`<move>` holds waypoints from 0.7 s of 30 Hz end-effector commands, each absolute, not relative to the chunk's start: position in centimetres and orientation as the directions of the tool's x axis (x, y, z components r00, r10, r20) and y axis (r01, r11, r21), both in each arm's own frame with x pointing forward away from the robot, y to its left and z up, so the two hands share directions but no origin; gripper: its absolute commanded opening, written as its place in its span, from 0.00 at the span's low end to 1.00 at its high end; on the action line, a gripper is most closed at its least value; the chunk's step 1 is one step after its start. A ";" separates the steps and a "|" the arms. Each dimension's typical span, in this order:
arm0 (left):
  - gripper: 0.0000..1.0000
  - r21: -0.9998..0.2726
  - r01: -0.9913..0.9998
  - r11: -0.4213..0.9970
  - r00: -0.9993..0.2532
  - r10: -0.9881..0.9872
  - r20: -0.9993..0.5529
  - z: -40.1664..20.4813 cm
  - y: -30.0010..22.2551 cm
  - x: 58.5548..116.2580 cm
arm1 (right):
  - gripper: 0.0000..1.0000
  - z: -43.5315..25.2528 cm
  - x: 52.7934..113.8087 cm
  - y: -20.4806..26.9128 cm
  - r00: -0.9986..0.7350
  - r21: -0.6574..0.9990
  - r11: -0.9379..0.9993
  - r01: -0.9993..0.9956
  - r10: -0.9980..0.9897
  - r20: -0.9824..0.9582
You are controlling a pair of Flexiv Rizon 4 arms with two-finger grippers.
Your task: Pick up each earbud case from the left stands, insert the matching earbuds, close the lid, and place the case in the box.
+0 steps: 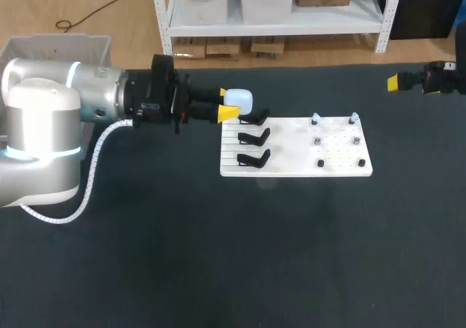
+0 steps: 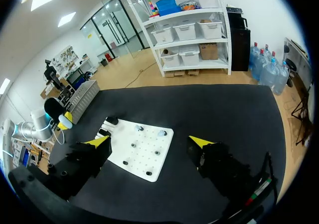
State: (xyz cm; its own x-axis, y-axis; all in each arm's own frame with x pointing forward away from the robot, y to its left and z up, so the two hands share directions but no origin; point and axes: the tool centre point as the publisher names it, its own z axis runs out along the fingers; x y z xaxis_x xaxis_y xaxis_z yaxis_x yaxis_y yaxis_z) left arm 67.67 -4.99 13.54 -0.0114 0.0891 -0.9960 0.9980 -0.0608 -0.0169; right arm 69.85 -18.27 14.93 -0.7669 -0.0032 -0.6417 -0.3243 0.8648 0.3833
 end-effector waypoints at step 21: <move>0.00 -0.012 0.994 -0.111 -0.006 0.054 -0.998 12.9 -6.4 68.0 | 1.00 20.2 62.2 -5.7 -0.740 0.339 0.770 -0.540 -0.243 -0.628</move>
State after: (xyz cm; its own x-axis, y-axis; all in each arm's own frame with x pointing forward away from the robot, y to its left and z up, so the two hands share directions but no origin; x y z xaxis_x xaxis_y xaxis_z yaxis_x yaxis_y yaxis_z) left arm 67.88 -6.38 13.12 -0.0061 0.0586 -0.9983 0.9937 -0.1111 -0.0126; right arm 62.48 -7.03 19.69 -0.7364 -0.2345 -0.6346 -0.5474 0.7577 0.3554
